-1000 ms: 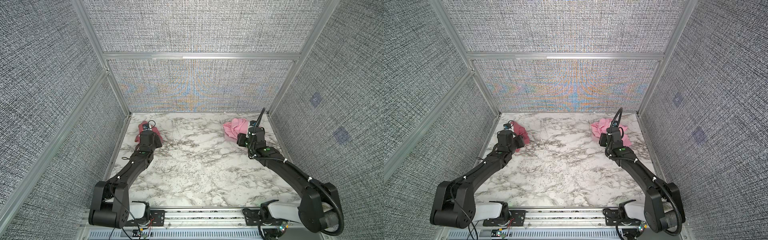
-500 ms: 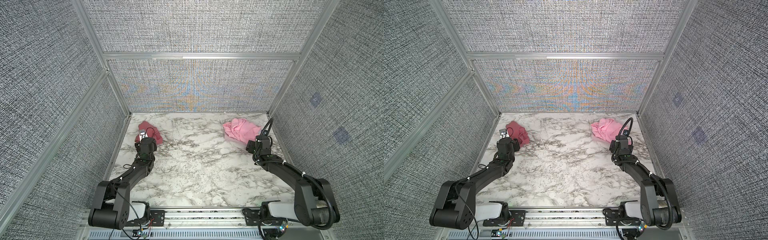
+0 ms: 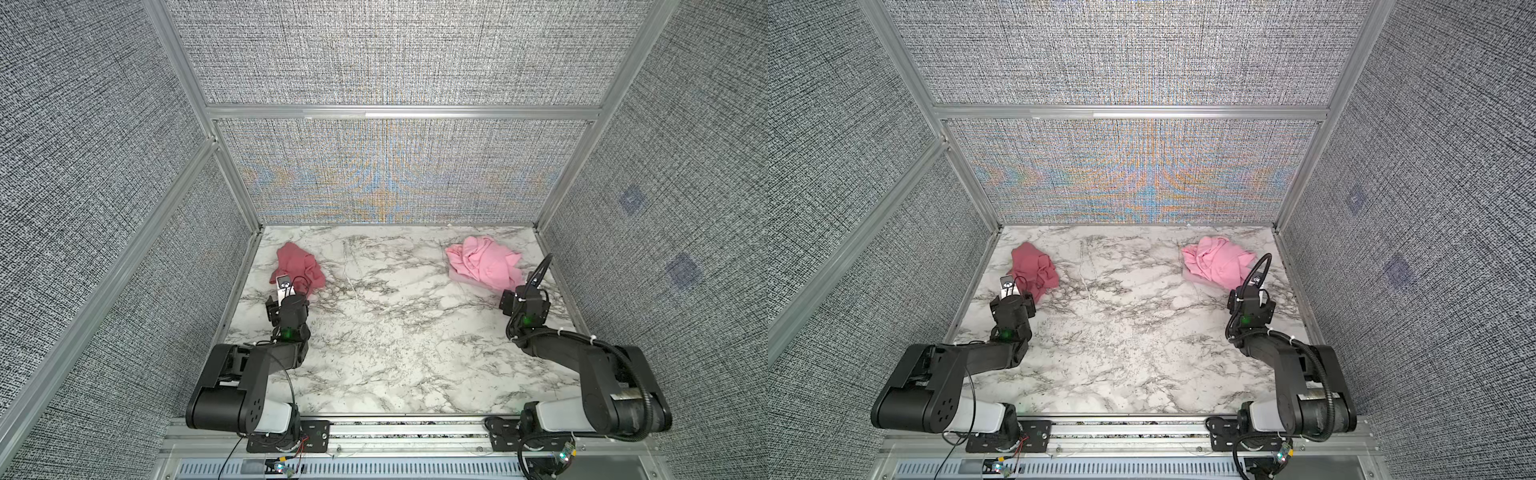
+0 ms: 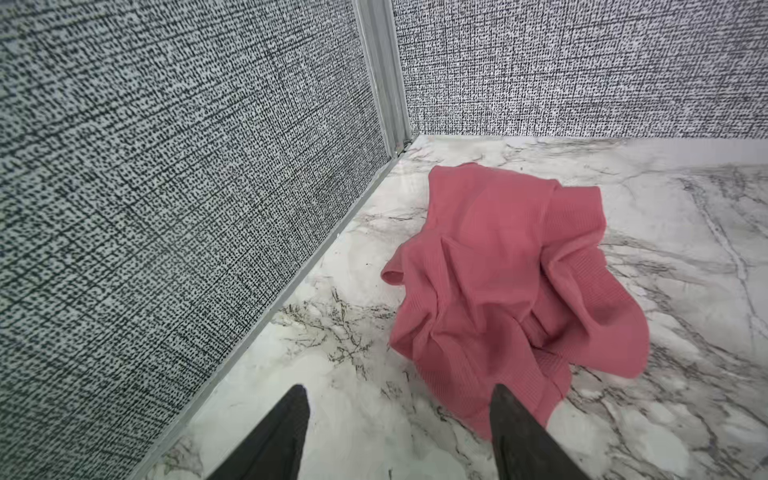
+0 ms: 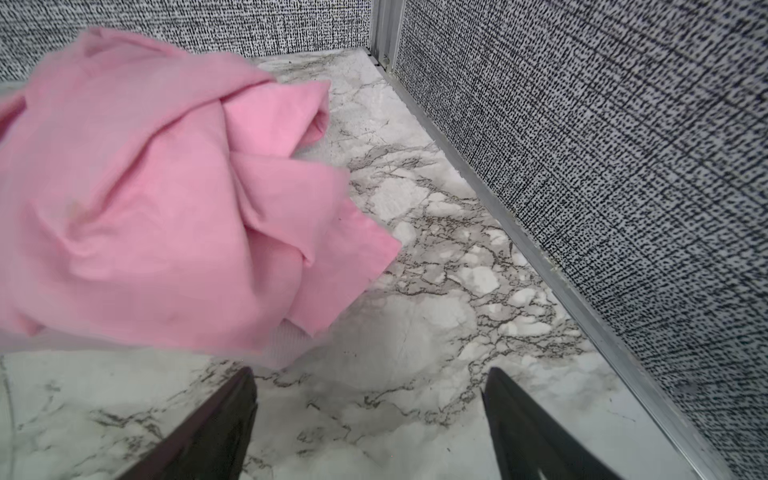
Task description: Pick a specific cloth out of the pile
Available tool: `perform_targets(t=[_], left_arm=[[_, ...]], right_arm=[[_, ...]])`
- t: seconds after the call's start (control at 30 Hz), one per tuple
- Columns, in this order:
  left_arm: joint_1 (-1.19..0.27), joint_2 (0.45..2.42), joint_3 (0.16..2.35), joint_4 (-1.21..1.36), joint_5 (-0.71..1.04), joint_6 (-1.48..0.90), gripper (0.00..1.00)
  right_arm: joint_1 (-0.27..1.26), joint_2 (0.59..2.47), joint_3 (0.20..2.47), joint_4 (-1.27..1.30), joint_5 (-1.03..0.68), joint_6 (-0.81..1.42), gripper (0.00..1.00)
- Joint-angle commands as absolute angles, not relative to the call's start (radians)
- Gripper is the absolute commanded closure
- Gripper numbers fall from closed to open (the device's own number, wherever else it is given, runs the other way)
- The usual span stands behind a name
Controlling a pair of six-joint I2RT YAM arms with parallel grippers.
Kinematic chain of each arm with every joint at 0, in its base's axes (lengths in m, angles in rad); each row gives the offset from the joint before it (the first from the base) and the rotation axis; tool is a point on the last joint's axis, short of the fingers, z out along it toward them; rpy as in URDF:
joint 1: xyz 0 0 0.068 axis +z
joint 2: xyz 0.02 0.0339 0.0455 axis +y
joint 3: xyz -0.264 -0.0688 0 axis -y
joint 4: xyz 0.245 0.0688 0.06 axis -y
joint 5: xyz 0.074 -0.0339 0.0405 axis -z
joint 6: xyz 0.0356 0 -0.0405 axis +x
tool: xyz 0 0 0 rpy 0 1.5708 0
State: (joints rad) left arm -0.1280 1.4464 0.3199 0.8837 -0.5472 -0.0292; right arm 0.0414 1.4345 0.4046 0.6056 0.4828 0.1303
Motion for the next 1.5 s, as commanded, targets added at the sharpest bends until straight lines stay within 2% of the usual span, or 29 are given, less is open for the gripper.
perform_targets(t=[0.0,0.13,0.27,0.57,0.73,0.83,0.9,1.2,1.47], left_arm=[[-0.121,1.477,0.304,1.066,-0.508,-0.021,0.29],[-0.115,1.483,0.284,1.107,-0.467,-0.012,0.29],[-0.111,1.477,0.225,1.211,-0.42,0.0,0.28],[-0.111,1.476,0.209,1.239,-0.397,0.009,0.28],[-0.111,1.481,0.154,1.341,-0.357,0.023,0.28],[-0.102,1.527,0.14,1.39,-0.327,0.014,0.19],[-0.102,1.558,0.129,1.474,-0.311,0.042,0.17],[-0.074,1.542,0.162,1.379,-0.261,0.015,0.02],[-0.074,1.541,0.161,1.379,-0.258,0.015,0.01]], right_arm=[[0.04,1.481,0.364,0.902,0.43,0.068,0.09],[0.031,1.492,0.355,0.919,0.353,0.058,0.05],[0.025,1.557,0.289,1.113,0.268,0.02,0.04],[0.017,1.546,0.305,1.06,0.216,0.016,0.03],[0.008,1.545,0.31,1.05,0.194,0.02,0.02],[0.002,1.546,0.314,1.042,0.179,0.023,0.01],[0.0,1.545,0.315,1.039,0.172,0.023,0.01],[-0.002,1.545,0.315,1.038,0.17,0.026,0.01],[-0.002,1.545,0.315,1.039,0.171,0.024,0.01]])
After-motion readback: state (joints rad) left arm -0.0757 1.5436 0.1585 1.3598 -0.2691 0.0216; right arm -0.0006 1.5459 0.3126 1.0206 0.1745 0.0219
